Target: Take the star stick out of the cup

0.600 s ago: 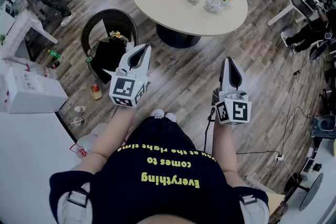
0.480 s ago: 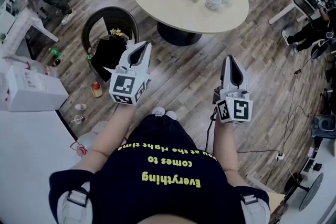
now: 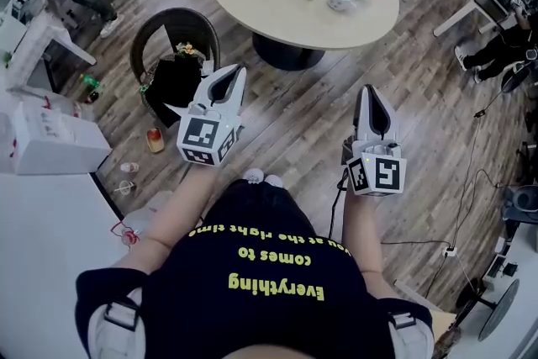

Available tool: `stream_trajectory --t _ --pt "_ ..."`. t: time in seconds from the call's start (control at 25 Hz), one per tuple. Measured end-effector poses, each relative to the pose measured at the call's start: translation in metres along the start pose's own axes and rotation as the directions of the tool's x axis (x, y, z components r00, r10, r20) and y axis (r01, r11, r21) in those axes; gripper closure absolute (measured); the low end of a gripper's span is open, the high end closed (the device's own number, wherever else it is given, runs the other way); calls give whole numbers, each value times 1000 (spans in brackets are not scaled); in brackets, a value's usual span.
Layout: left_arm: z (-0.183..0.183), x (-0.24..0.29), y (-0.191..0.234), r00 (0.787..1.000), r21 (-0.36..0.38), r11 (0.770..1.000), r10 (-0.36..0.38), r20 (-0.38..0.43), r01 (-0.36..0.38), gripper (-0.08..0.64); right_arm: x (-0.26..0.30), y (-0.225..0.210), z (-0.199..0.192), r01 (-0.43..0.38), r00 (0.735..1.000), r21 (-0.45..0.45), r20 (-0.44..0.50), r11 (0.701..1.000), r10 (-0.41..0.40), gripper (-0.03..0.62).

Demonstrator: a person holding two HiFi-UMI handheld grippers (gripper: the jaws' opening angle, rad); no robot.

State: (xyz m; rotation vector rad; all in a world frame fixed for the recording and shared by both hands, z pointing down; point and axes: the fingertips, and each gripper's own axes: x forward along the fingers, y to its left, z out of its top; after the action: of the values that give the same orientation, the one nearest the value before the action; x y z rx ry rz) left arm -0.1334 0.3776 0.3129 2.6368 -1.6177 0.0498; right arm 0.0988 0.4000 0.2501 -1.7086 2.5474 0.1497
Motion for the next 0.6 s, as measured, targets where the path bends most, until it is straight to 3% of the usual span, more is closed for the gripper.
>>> stream_trajectory --t 0.12,0.2,0.48,0.6 --pt "-1 7 -6 1000 -8 1000 0 -4 0 549 2 -10 -7 -8 1000 37 -17 999 9 580" --pt "-2 12 -11 1000 -15 1000 -5 -13 5 500 5 -16 -14 -7 999 57 -42 998 10 572" --pt "-4 29 -14 999 -38 999 -3 -35 1 370 21 -24 -28 -33 997 112 -70 993 41 394" --pt "-4 41 -6 999 -44 999 3 -36 -5 323 36 -28 -34 -32 996 110 -77 993 40 349"
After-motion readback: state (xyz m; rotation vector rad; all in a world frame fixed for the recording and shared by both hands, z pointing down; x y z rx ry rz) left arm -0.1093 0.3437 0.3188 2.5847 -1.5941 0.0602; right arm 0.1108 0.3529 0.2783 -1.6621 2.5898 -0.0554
